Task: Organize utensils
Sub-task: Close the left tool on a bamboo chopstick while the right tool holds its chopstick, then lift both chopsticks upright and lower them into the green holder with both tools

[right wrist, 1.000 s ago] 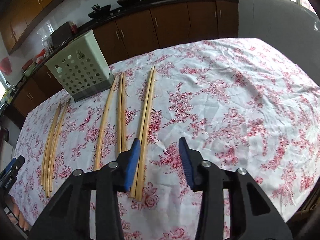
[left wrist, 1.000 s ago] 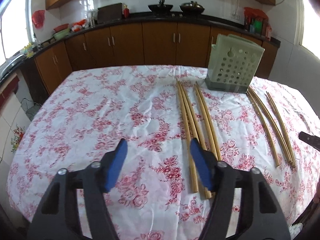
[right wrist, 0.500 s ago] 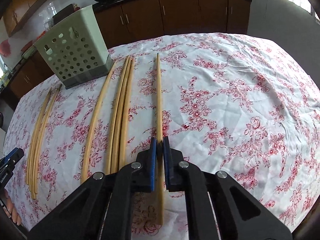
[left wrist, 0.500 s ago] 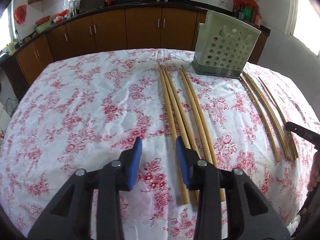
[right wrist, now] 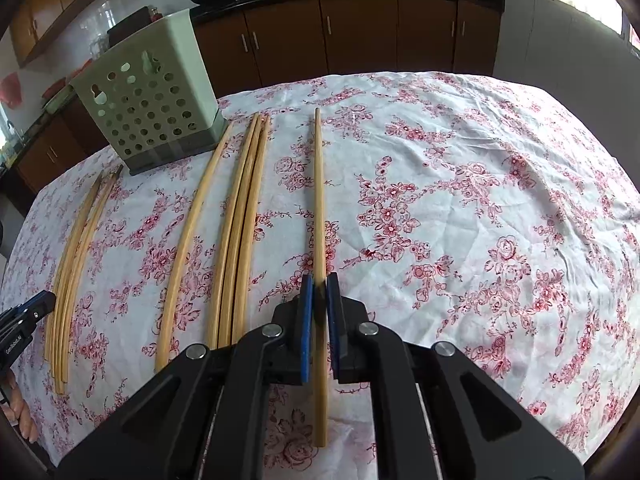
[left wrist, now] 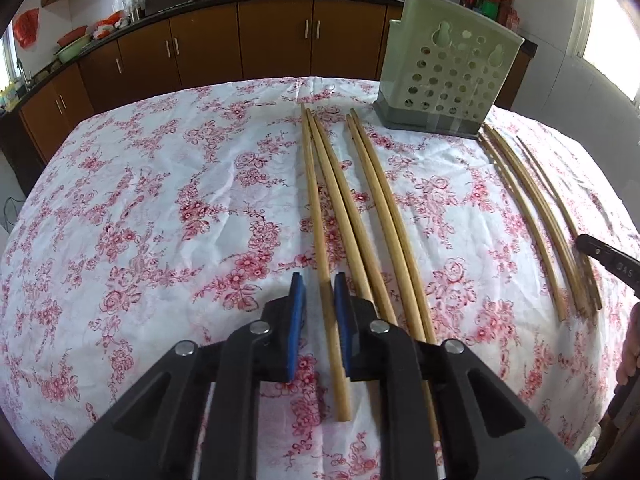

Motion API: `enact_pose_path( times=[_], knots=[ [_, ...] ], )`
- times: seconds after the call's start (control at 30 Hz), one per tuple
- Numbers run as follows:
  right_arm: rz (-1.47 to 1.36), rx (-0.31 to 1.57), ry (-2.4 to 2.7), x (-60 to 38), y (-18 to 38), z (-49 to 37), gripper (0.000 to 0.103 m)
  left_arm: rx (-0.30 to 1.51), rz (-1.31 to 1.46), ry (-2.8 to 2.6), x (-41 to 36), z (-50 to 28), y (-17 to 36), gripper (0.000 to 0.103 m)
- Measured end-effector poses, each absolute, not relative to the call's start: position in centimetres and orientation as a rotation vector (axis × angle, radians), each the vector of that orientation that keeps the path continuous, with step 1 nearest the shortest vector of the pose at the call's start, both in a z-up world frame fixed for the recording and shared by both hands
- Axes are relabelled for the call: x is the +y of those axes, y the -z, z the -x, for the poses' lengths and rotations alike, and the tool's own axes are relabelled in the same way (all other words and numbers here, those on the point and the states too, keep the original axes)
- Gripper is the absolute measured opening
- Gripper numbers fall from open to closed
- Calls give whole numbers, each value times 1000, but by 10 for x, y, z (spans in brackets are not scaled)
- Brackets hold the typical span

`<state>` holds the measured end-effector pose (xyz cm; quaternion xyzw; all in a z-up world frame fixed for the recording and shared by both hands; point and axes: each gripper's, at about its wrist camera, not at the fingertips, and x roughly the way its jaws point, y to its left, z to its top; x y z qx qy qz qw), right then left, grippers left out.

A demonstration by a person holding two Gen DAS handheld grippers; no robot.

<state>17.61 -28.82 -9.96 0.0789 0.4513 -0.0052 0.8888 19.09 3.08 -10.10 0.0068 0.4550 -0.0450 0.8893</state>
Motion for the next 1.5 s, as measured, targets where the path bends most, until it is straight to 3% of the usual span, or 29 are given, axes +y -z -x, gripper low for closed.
enact_pose_path(
  times=[0.13,1.1,1.5],
  knots=[
    [-124,922,9,-286,100,-177,8,937,-23,68,34,-198,102,9],
    [-165,854,44,-313,90,-171,8,915,-3,13,68,-200,99,9],
    [-156,531,47,-327,-19,-153,8,587,40,-14,90,-178,-22,9]
  ],
)
